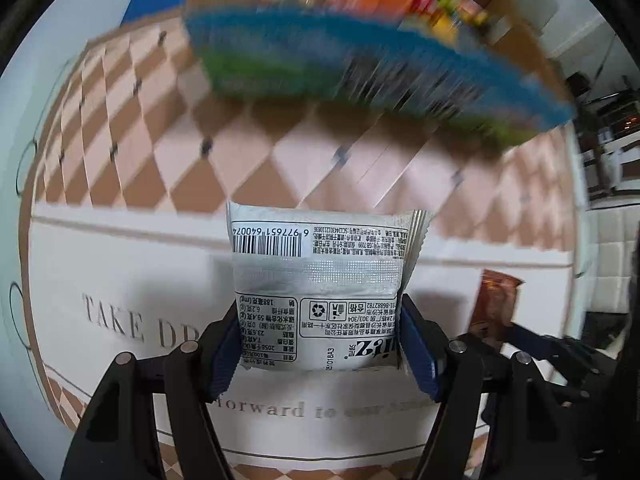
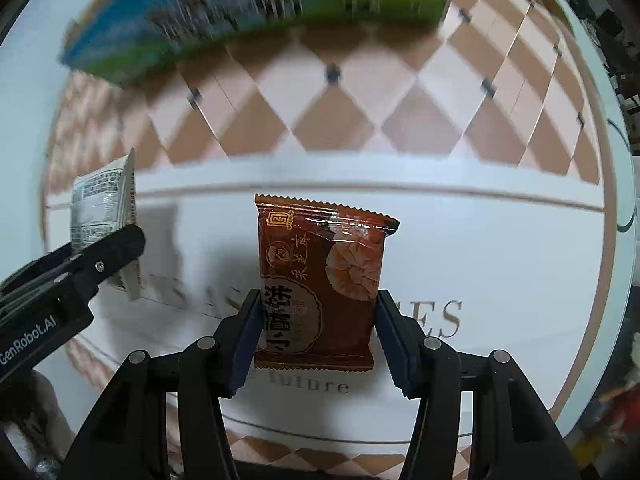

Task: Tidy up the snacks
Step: 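Carry both packets into the cardboard box and open both tools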

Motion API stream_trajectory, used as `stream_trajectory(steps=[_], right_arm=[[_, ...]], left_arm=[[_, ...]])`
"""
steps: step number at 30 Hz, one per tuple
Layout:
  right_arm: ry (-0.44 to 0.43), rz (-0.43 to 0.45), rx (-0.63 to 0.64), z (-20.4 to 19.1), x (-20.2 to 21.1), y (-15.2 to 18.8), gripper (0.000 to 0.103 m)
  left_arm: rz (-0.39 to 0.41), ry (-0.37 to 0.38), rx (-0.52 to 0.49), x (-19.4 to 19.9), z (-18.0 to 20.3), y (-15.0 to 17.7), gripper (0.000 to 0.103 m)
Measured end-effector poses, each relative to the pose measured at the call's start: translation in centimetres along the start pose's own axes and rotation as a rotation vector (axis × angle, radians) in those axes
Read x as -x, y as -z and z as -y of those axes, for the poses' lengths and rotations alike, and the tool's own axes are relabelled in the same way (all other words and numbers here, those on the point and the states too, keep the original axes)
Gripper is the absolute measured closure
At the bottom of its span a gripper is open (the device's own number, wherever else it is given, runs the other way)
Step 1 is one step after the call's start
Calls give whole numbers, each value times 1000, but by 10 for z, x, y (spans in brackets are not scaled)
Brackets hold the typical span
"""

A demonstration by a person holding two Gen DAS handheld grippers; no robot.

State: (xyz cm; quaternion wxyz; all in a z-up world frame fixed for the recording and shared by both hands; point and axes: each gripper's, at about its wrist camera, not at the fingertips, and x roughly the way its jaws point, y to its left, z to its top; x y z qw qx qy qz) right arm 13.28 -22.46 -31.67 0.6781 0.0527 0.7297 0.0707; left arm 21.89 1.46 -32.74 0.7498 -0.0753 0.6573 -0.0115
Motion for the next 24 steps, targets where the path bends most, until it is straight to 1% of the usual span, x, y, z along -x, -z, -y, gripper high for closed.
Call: stream_trajectory(steps=[3, 7, 9, 10, 13, 14, 15, 16, 18, 19, 21, 24], right_arm=[[-50, 59, 7, 1, 46, -16, 45], [-106, 154, 19, 3, 108, -53, 45], [-132, 206, 23, 3, 140, -79, 45], [-134, 222, 24, 3, 148, -89, 45], [-120, 281, 38, 3, 184, -142, 45], [-111, 293, 43, 8, 188, -151, 45], [-96, 303, 45, 8, 194, -169, 45], [-89, 306, 43, 5, 195, -175, 45], [-60, 296, 43, 6, 191, -210, 45], [-51, 289, 40, 10, 191, -220, 45], [-25, 257, 34, 10, 176, -254, 45], [11, 209, 32, 17, 147, -286, 45]], left_arm=[[71, 52, -20, 39, 14, -27, 34], [147, 102, -48, 83, 29, -76, 34], [177, 109, -66, 101, 35, -109, 34], [187, 110, -72, 106, 35, -120, 34], [211, 97, -87, 117, 41, -169, 34], [212, 91, -87, 116, 42, -187, 34], [208, 84, -90, 113, 43, -201, 34], [197, 78, -91, 109, 44, -217, 34], [173, 69, -89, 96, 42, -237, 34], [155, 64, -91, 89, 42, -248, 34], [112, 49, -89, 70, 42, -270, 34], [41, 43, -91, 42, 42, -292, 33]])
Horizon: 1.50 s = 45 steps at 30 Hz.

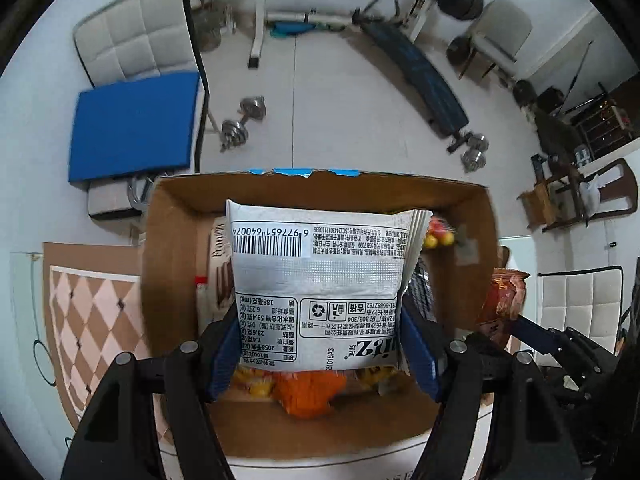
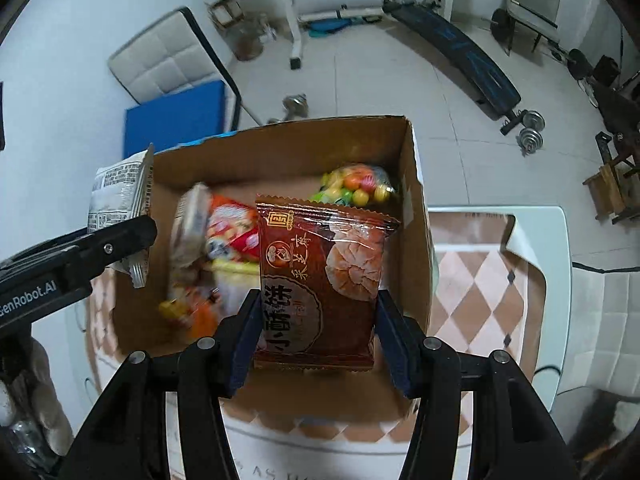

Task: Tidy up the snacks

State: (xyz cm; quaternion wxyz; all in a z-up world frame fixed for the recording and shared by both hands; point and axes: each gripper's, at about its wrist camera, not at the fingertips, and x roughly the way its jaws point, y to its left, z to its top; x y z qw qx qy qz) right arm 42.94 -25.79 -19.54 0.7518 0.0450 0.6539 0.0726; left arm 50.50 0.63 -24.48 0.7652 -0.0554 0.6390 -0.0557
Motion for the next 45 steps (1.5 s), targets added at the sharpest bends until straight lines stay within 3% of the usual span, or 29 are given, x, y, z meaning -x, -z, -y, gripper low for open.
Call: stream_trajectory(steps=[8, 15, 17, 18, 19, 23, 35, 45], right_arm=[[39, -89, -16, 11, -63, -19, 45], [18, -121, -44, 22, -85, -25, 44], [13, -130, -48, 24, -89, -27, 42], [11, -134, -51, 24, -90, -28, 39], [10, -139, -52, 25, -91, -28, 33], [0, -157, -62, 26, -94, -28, 13], [56, -134, -41, 20, -77, -12, 9], [93, -37, -34, 18, -51, 22, 9]], left_arm=[[-148, -13, 20, -57, -3, -19, 32], [-191, -8, 48, -67, -2, -19, 32], [-202, 7, 65, -70, -4, -21, 25], [-203, 0, 59, -69, -4, -21, 16], [-198, -16, 50, -68, -3, -20, 12], [-166, -15, 44, -59, -1, -19, 12], [-90, -7, 37, -34, -4, 4, 12], [43, -85, 21, 1, 2, 43, 12]])
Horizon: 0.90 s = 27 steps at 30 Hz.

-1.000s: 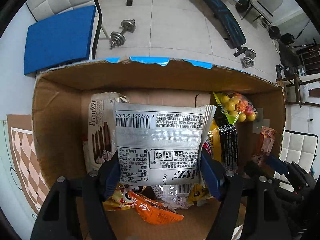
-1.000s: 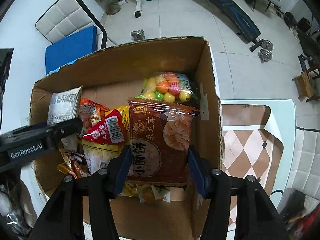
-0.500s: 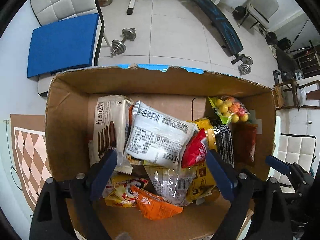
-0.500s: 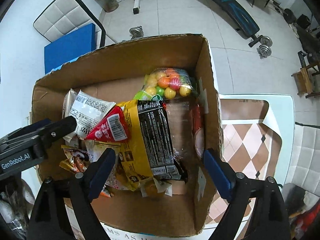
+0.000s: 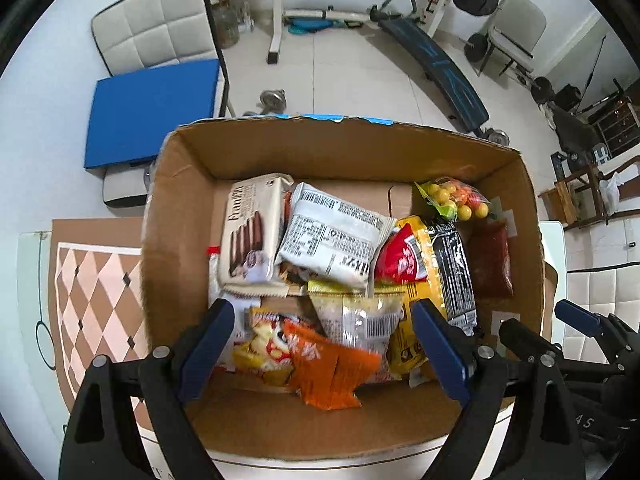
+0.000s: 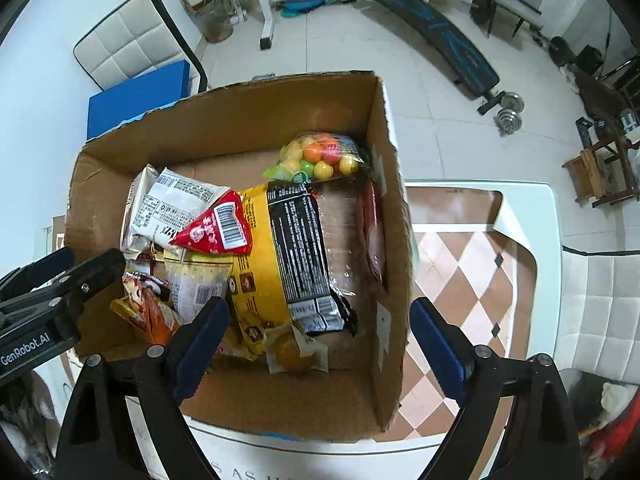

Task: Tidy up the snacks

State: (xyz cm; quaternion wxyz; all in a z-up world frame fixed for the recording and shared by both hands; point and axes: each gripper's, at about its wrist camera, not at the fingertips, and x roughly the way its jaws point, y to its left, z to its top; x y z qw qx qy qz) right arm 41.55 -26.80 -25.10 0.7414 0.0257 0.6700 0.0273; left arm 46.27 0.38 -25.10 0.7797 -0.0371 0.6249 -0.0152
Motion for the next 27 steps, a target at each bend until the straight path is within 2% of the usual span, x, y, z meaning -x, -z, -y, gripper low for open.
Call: stream_trajectory(steps=[13, 19, 27], right_arm=[[11, 171, 28, -11, 70, 76, 9], [12, 266, 37, -16, 111, 123, 9], [-13, 371, 53, -20, 170, 196, 9]], left_arm=[[209, -45, -5, 79, 2, 74, 12], [304, -74, 1, 122, 4, 122, 12], [403, -58, 0, 179, 10, 188, 12]])
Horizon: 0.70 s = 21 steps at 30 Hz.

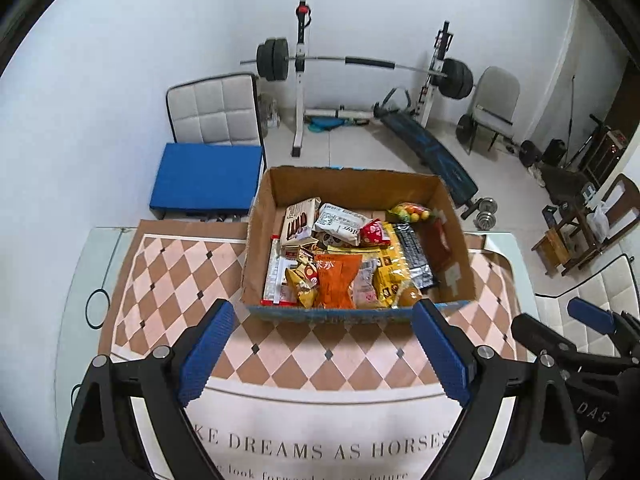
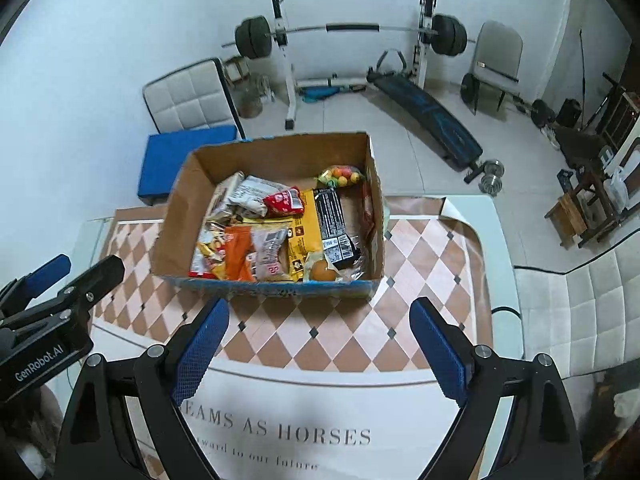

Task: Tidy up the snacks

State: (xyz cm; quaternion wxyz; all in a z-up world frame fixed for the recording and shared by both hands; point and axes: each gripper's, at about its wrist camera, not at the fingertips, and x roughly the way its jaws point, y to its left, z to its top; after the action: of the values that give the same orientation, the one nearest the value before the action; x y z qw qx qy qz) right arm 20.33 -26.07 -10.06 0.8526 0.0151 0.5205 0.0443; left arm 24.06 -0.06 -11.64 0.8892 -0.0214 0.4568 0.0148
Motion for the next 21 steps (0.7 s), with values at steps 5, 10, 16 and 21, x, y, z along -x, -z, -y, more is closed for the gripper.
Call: stream_trajectory(steps=[5, 10, 16, 21], right_arm=[[-3, 69, -5, -3, 47, 21, 9], [-4, 128, -16, -5, 91, 43, 9], [-10, 167, -9, -7, 133, 65, 9], [16, 204, 27, -13, 160, 80, 9]], left_arm=[[47, -3, -14, 43, 2, 22, 12], [75, 0, -24, 75, 5, 39, 12], [91, 6, -25, 103, 6, 58, 12], [118, 11, -20, 124, 7, 65, 12]])
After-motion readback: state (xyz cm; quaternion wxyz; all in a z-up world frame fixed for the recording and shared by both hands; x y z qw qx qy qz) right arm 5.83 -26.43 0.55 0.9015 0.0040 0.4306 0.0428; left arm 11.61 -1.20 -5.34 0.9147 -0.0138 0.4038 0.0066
